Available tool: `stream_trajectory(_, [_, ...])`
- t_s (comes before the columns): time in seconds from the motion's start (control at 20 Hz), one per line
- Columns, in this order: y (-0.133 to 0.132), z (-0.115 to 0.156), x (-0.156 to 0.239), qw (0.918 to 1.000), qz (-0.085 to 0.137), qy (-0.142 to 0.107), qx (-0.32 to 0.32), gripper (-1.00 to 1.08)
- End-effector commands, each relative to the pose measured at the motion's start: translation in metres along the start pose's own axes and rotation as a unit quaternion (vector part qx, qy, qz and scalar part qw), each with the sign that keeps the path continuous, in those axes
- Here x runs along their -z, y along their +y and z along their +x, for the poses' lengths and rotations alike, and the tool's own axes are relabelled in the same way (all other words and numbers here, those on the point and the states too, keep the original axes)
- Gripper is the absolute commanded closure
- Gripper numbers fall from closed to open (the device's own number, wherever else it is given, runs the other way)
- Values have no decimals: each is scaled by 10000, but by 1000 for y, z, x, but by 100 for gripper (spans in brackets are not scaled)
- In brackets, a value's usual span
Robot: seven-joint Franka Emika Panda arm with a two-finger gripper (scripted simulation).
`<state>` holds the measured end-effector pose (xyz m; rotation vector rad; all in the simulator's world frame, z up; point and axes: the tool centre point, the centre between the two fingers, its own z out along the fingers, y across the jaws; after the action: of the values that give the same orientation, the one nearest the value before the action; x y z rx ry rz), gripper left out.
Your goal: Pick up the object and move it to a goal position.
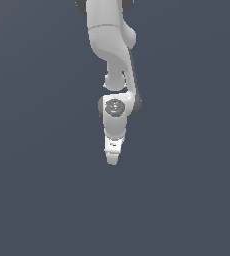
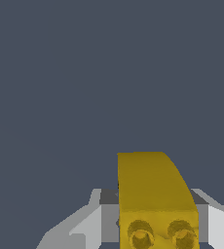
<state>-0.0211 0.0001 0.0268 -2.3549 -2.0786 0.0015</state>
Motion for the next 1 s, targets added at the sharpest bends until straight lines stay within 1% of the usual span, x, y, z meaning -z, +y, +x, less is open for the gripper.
stream_trajectory(0.0, [-2, 2, 6, 10000, -6, 0, 1, 108])
stream_trajectory(0.2, [-7, 6, 23, 10000, -6, -5, 4, 108])
stream_trajectory(0.45, [-18, 15, 54, 10000, -6, -10, 5, 108])
stream_trajectory(0.95, [-48, 41, 145, 10000, -3, -20, 12, 108])
